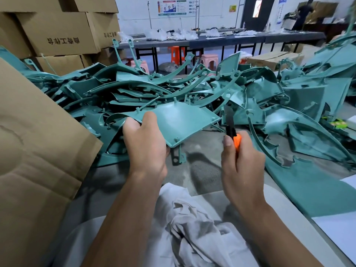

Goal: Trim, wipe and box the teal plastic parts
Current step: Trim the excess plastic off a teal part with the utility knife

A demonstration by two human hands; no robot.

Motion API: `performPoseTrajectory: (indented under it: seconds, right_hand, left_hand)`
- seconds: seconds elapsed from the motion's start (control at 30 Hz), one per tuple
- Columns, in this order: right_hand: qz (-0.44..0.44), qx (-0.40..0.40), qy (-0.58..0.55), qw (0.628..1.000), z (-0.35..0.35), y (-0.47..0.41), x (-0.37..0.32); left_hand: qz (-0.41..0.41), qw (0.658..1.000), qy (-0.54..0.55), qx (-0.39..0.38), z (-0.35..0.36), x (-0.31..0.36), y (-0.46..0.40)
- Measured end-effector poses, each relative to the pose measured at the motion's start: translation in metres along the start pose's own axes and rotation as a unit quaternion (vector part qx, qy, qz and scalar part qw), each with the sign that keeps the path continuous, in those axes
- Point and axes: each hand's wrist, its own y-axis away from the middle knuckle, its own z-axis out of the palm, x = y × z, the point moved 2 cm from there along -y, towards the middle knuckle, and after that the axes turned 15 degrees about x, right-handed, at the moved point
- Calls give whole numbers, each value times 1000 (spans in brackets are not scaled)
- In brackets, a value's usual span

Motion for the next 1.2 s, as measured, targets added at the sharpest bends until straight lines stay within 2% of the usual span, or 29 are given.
performPoseTrajectory:
  seconds: [0.1,0.17,0.33,0.5,0.6,0.73,0.8,0.87,0.93,1.03,1.1,1.2]
  right_hand:
    - [-84,-78,-99,989,3,12,-19]
    - [-96,-107,-80,986,6,14,-21]
    - [-102,-81,-64,989,5,14,-19]
    - [-85,-111,-103,985,6,15,-18]
    - [38,-89,-108,989,5,8,-4]
    - [169,-5,5,986,-9,-15,22]
    - [188,8,-20,982,-14,-16,21]
    - [172,-14,-71,982,-14,-10,8]
    - [203,-52,-178,962,-10,-1,-5]
    - [299,-76,-293,905,-2,5,-15]
    - [370,-78,-329,865,5,7,-17]
    - [412,-73,-316,852,8,7,-15]
  left_hand:
    - [-2,1000,-1,6,-1,0,-2]
    - [2,1000,-3,2,0,1,-3]
    - [9,1000,-2,-18,2,-1,-1]
    - [10,1000,3,-19,1,1,-1]
    - [1,1000,8,-18,-2,3,-4]
    - [1,1000,20,-8,-6,8,-8]
    - [11,1000,18,-6,-7,6,-9]
    - [21,1000,7,-9,-6,1,-10]
    - [27,1000,-11,-10,-6,-3,-10]
    - [55,998,4,-8,-6,-12,-7]
    - [105,994,-6,-11,-7,-18,-1]
    - [142,990,4,-27,-7,-26,7]
